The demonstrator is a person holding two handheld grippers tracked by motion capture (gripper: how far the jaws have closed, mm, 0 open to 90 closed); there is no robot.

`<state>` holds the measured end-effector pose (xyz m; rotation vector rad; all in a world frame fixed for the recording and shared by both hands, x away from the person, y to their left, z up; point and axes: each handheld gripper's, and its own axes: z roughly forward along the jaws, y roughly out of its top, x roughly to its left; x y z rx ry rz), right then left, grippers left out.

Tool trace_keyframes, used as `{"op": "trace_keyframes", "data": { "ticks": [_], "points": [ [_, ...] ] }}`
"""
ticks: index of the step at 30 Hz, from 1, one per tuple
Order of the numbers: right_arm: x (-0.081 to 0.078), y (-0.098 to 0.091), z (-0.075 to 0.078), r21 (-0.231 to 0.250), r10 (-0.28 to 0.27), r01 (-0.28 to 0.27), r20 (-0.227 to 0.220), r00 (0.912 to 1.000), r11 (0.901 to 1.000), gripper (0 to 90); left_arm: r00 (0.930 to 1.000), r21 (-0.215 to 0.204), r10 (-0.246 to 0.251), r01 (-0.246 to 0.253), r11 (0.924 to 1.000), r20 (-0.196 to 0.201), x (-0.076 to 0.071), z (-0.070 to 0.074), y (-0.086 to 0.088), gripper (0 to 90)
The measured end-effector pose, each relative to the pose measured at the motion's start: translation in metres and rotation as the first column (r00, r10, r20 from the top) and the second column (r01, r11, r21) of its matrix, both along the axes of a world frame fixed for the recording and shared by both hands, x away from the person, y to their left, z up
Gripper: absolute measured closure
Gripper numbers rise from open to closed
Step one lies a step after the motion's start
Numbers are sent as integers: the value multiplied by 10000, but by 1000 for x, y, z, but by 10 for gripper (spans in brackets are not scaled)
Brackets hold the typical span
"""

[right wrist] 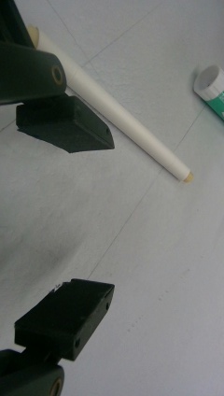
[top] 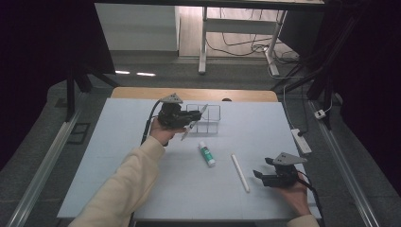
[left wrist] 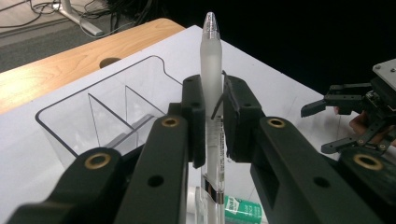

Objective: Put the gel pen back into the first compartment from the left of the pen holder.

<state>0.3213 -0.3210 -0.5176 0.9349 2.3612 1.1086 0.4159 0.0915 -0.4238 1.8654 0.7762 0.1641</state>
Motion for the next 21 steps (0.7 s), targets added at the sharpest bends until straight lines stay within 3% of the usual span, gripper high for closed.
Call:
{"op": "trace_keyframes", "data": {
  "ticks": [21],
  "points": [
    [0, 0, 0, -19, 8, -8, -11, 10000, 10000, 253, 9996, -113, 223, -221, 9997, 167, 13, 10, -3, 794]
  ]
}}
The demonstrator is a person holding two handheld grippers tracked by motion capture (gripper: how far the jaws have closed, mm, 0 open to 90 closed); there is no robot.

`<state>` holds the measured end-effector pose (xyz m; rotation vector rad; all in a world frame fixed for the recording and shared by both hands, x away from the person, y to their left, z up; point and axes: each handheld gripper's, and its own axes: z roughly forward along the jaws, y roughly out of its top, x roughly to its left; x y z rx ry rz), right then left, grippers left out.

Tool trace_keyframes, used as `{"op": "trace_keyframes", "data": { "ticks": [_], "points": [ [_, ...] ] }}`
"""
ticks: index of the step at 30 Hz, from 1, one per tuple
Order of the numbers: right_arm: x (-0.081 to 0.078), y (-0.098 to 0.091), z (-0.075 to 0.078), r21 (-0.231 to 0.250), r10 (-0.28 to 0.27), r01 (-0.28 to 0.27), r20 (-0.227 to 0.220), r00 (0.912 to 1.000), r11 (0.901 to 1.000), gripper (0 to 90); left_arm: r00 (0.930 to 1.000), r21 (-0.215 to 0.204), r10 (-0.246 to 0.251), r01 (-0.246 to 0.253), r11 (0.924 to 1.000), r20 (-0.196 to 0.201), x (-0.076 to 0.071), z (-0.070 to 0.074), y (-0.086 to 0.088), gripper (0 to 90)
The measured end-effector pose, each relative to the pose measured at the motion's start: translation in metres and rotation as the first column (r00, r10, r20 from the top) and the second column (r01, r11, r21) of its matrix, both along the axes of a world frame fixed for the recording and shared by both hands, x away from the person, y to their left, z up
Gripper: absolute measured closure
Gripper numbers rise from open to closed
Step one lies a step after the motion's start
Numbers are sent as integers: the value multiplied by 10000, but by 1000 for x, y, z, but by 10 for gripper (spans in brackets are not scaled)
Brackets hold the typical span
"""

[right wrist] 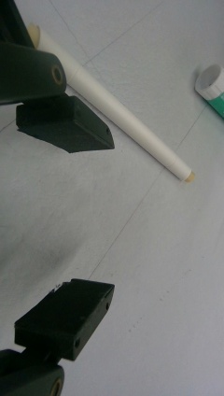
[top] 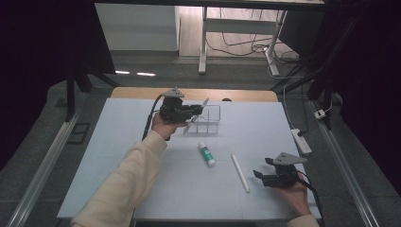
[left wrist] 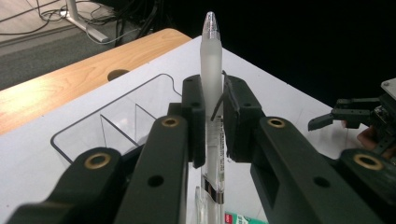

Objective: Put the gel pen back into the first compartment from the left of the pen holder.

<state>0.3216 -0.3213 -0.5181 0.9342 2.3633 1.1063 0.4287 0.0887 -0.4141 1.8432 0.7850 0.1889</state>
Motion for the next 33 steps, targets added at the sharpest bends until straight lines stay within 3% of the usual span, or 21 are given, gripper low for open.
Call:
{"op": "trace_keyframes", "data": {
  "ticks": [20, 33],
  "points": [
    [0, 0, 0, 42, -29, 29, 16, 10000, 10000, 253, 9992, -57, 286, -285, 9996, 289, 16, 13, -7, 794],
    [0, -1, 0, 35, -42, 42, 11, 10000, 10000, 253, 9966, -30, 728, -727, 9974, 379, 31, 14, -9, 794]
  ]
}}
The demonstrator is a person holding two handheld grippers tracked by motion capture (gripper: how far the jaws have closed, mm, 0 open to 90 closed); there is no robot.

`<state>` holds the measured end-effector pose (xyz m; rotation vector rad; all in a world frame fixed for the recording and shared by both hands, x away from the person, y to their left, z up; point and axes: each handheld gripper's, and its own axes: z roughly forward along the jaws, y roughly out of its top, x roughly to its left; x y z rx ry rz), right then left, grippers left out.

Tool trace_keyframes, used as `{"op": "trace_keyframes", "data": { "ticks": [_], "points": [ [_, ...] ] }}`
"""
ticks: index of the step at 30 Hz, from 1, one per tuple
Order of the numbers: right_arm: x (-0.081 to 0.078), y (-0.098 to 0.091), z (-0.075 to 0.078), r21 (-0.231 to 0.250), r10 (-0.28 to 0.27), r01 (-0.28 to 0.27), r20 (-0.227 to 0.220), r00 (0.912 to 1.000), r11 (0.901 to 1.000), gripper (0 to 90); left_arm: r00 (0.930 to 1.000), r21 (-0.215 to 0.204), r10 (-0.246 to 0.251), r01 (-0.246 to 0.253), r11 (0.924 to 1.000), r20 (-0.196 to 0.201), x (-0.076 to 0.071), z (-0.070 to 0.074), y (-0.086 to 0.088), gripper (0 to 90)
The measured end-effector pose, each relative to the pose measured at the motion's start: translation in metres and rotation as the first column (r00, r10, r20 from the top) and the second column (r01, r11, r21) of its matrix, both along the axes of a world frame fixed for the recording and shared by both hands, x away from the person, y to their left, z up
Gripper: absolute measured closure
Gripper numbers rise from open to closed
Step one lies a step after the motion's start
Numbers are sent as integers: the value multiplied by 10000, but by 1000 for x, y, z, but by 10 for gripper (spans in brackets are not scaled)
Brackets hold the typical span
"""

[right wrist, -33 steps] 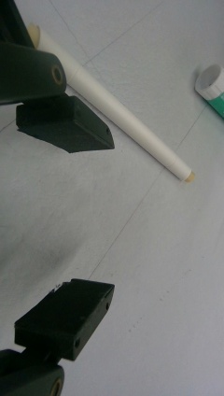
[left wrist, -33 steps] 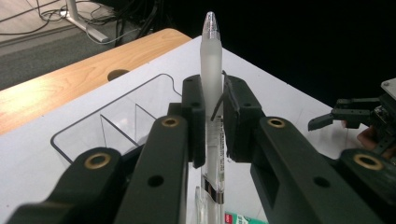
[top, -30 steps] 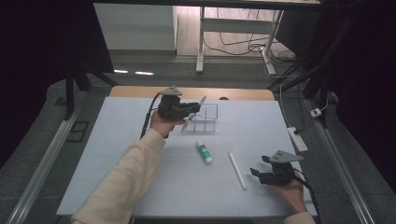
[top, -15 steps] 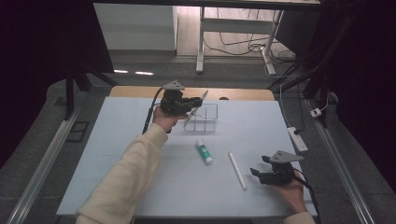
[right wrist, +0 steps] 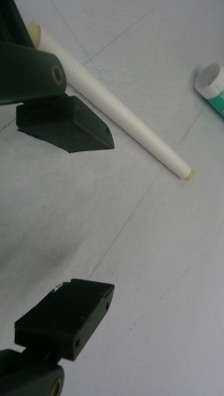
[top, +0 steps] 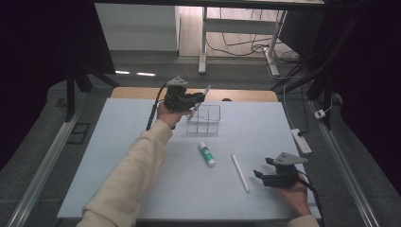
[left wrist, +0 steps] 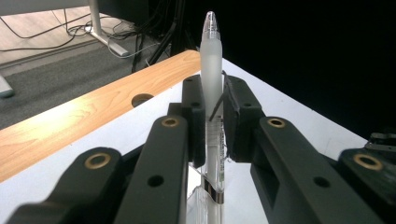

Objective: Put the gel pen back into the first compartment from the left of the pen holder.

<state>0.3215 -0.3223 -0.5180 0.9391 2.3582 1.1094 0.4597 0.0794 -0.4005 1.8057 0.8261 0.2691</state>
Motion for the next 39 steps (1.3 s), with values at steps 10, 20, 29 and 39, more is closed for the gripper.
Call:
{"op": "trace_keyframes", "data": {
  "ticks": [10, 20, 29, 39],
  "points": [
    [0, -1, 0, 36, 0, 0, -5, 10000, 10000, 253, 9999, 133, 144, -145, 9998, 79, 10, 3, -1, 794],
    [0, -1, 0, 80, -16, 16, -1, 10000, 10000, 253, 9996, 162, 154, -158, 9997, 232, 21, 7, -7, 794],
    [0, -1, 0, 56, -30, 30, -16, 10000, 10000, 253, 9994, 108, 266, -268, 9996, 207, 29, 1, -8, 794],
    [0, -2, 0, 34, -97, 97, -19, 10000, 9999, 253, 9984, 93, 553, -554, 9984, 144, 39, -7, -6, 792]
  ]
}}
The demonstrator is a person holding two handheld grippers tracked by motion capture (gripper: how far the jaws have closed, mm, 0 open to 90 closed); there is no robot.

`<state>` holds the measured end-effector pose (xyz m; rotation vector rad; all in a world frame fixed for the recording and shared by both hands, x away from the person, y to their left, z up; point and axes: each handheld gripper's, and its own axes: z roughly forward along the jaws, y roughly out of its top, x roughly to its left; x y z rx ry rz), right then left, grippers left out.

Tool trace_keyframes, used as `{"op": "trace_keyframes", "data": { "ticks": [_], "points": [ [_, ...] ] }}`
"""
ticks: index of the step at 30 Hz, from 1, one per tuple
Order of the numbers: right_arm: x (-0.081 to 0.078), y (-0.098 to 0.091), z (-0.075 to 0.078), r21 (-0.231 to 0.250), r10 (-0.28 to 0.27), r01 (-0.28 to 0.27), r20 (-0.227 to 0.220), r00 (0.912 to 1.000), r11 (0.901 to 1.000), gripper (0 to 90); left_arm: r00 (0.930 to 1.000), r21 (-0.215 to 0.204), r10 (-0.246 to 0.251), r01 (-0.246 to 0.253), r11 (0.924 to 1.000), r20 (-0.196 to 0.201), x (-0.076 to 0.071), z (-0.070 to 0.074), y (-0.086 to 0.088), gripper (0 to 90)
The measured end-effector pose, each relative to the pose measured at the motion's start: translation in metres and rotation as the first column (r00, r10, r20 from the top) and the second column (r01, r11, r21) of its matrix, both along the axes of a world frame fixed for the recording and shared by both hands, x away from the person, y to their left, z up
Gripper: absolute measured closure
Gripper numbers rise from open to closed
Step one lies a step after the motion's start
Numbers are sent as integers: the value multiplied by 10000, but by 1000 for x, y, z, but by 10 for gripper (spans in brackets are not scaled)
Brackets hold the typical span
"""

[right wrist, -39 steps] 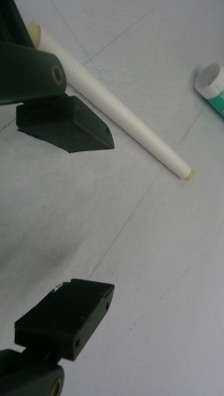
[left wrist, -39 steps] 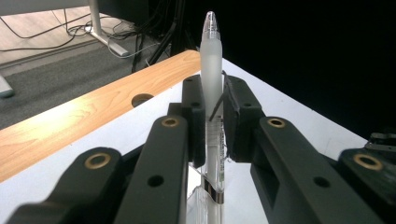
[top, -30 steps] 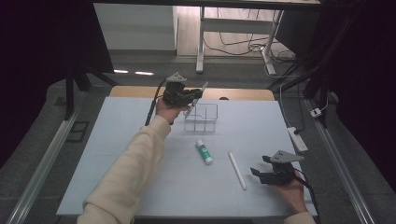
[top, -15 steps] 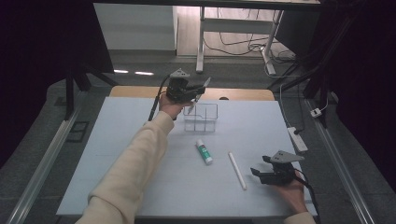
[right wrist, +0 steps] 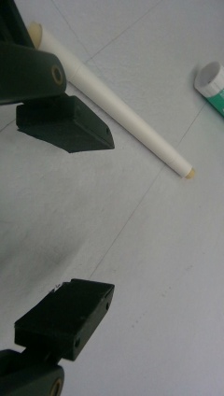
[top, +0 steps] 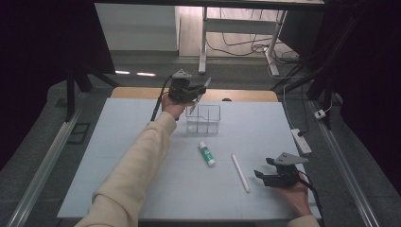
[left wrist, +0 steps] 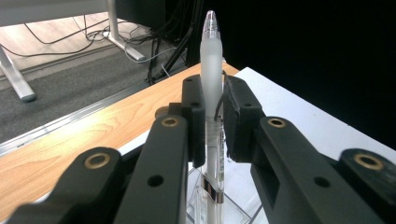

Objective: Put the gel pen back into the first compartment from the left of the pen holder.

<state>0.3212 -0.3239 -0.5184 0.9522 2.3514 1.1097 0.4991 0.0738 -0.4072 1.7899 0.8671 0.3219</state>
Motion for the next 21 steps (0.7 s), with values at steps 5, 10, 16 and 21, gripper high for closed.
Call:
{"op": "trace_keyframes", "data": {
  "ticks": [5, 10, 16, 21],
  "points": [
    [1, -1, -1, 67, 51, -51, -22, 10000, 10000, 253, 10000, 36, 42, -42, 10000, -60, 1, -2, 2, 791],
    [0, -1, -1, 61, 60, -60, -27, 10000, 10000, 253, 9999, 129, 72, -72, 9999, -71, 2, -4, 2, 788],
    [0, -1, -1, 41, 93, -92, -67, 9999, 9999, 253, 9999, 187, 120, -118, 9998, -111, 3, -7, 4, 784],
    [1, -1, -1, 12, 75, -75, -80, 9999, 10000, 253, 9997, 263, -10, 16, 9997, -243, 4, -10, 6, 664]
  ]
}}
